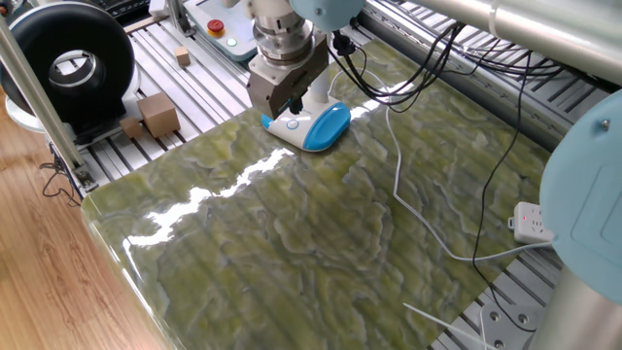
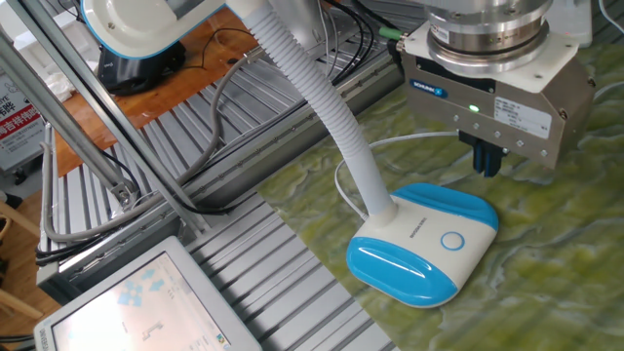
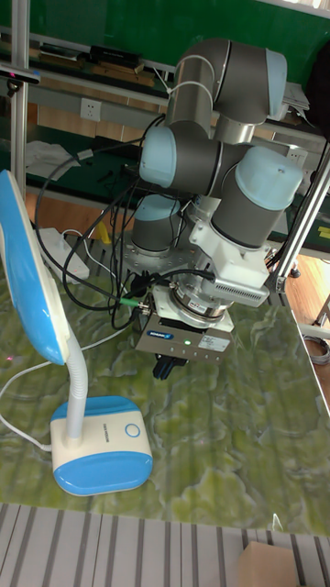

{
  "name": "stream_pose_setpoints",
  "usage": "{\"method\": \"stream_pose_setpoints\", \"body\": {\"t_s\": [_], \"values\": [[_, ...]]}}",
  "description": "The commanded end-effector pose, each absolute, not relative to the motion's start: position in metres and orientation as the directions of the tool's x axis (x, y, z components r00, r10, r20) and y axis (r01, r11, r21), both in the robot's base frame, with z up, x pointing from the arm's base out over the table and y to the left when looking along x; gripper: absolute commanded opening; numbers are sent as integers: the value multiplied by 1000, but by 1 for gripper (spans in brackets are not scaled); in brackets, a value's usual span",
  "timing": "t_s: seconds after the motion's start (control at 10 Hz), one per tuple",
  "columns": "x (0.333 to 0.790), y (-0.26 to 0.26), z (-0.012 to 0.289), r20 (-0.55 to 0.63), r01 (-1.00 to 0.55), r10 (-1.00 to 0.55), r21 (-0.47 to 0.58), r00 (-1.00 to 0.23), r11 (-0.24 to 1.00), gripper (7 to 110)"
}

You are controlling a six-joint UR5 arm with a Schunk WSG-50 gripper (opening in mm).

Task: Turn on the desk lamp by pressing the button

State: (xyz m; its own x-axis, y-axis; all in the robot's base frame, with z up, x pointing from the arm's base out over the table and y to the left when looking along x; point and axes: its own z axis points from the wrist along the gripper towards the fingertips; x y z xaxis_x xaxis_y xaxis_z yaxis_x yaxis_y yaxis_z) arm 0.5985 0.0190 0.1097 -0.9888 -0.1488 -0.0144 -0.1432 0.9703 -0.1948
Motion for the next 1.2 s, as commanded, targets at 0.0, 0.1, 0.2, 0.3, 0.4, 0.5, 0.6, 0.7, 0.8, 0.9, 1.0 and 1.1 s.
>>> {"method": "stream_pose_setpoints", "body": {"t_s": [0.0,0.1,0.2,0.3,0.4,0.5,0.6,0.7,0.8,0.9,1.0,1.1], "values": [[602,23,110,-33,-131,-139,-174,-990,976,7],[599,20,110,-21,-131,-137,-185,-990,974,7],[601,21,110,-27,-128,-135,-183,-990,975,7],[602,24,110,-35,-130,-138,-175,-990,976,7],[603,28,109,-39,-139,-147,-159,-988,978,7],[603,33,108,-41,-145,-152,-137,-988,980,7],[606,34,108,-40,-148,-154,-134,-987,980,7],[625,41,108,-36,-148,-153,-119,-988,982,7],[639,42,104,-37,-146,-151,-116,-988,982,7],[649,38,98,-36,-151,-156,-119,-987,981,7],[656,31,88,-39,-157,-163,-132,-986,979,7],[657,25,79,-35,-167,-175,-153,-984,974,7]]}}
